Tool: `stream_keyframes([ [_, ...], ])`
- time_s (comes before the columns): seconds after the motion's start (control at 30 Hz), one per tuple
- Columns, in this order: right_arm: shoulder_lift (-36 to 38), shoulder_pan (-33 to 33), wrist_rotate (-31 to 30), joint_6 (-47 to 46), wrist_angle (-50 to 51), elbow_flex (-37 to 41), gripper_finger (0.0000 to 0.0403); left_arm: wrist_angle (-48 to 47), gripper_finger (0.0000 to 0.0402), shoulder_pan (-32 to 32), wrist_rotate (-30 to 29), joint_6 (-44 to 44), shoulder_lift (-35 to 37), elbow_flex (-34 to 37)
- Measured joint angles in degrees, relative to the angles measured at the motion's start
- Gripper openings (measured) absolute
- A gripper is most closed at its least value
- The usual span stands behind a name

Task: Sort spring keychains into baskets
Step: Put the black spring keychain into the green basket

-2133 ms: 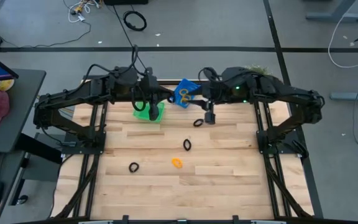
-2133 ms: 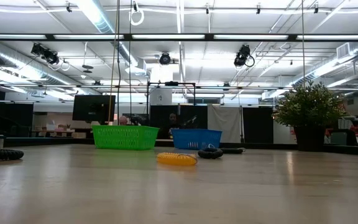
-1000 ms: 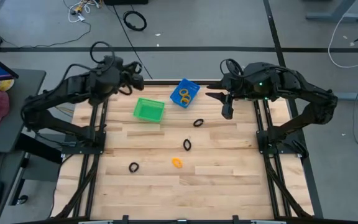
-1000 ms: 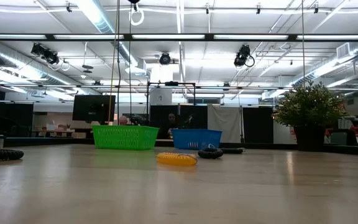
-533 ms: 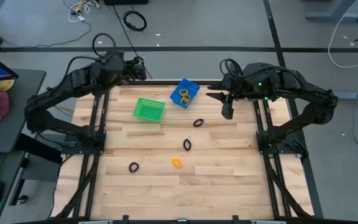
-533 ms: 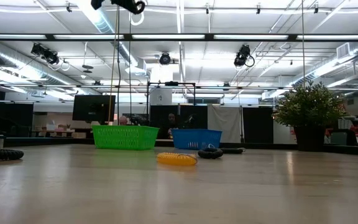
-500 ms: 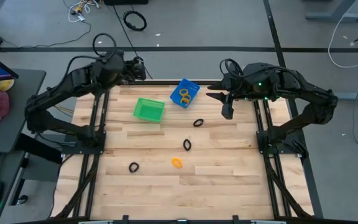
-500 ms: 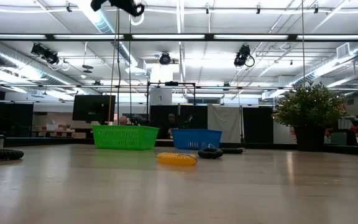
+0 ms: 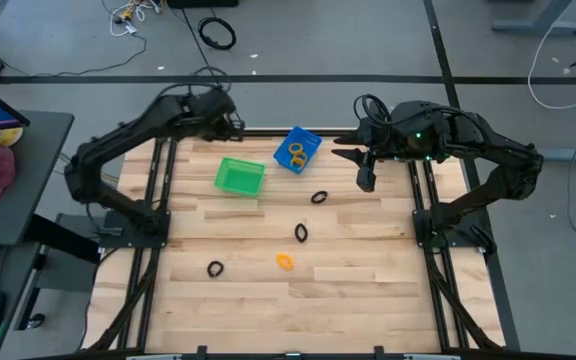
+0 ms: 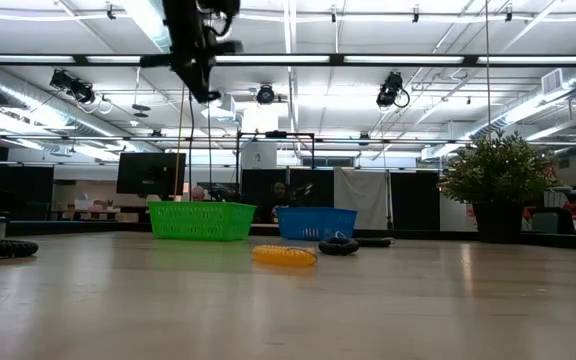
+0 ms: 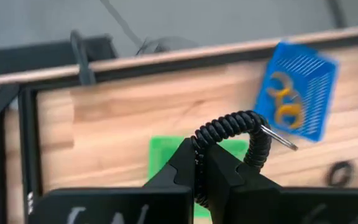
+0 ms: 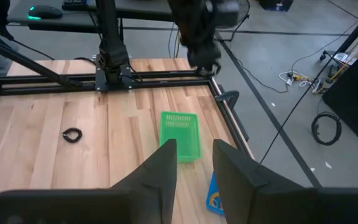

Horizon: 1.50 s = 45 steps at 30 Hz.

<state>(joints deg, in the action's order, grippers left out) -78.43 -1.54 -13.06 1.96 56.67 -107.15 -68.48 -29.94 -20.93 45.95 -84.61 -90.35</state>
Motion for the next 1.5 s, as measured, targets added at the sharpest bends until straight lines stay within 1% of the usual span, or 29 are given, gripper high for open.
stream_keyframes([
  [0.17, 0.0, 0.0, 0.0, 0.4, 0.0, 0.0, 0.0104, -2.0, 0.0014, -0.3, 2.8, -0.1, -6.3, 0.0],
  [0.3, 0.0, 0.0, 0.0, 0.5, 0.0, 0.0, 0.0104, -2.8, 0.0014, -0.2, 3.9, -0.3, -11.1, 0.0],
  [0.5, 0.0, 0.0, 0.0, 0.5, 0.0, 0.0, 0.0104, -2.6, 0.0014, -0.3, 6.4, -1.7, -17.3, 0.1],
  [0.57, 0.0, 0.0, 0.0, 0.9, 0.0, 0.0, 0.0104, -1.9, 0.0014, -0.3, 7.1, -1.7, -18.5, 1.1],
  [0.8, 0.0, 0.0, 0.0, 1.8, 0.4, 0.0, 0.0104, 3.8, 0.0014, -0.3, 9.4, 0.0, -18.8, 11.1],
  [1.0, 0.0, 0.0, 0.0, 3.2, 0.4, 0.0, 0.0104, 12.1, 0.0014, -0.3, 10.4, 2.9, -18.8, 17.6],
  [1.17, 0.0, 0.0, 0.0, 3.2, 0.4, 0.0, 0.0104, 16.2, 0.0014, -1.1, 10.3, 4.0, -18.7, 20.6],
  [1.33, 0.0, 0.0, 0.0, 3.2, 0.2, 0.0, 0.0104, 16.4, 0.0015, -1.7, 10.2, 3.7, -18.7, 21.6],
  [1.5, 0.0, 0.0, 0.0, 3.3, -0.5, 0.0, 0.0104, 17.5, 0.003, -1.7, 10.1, 3.2, -18.7, 21.5],
])
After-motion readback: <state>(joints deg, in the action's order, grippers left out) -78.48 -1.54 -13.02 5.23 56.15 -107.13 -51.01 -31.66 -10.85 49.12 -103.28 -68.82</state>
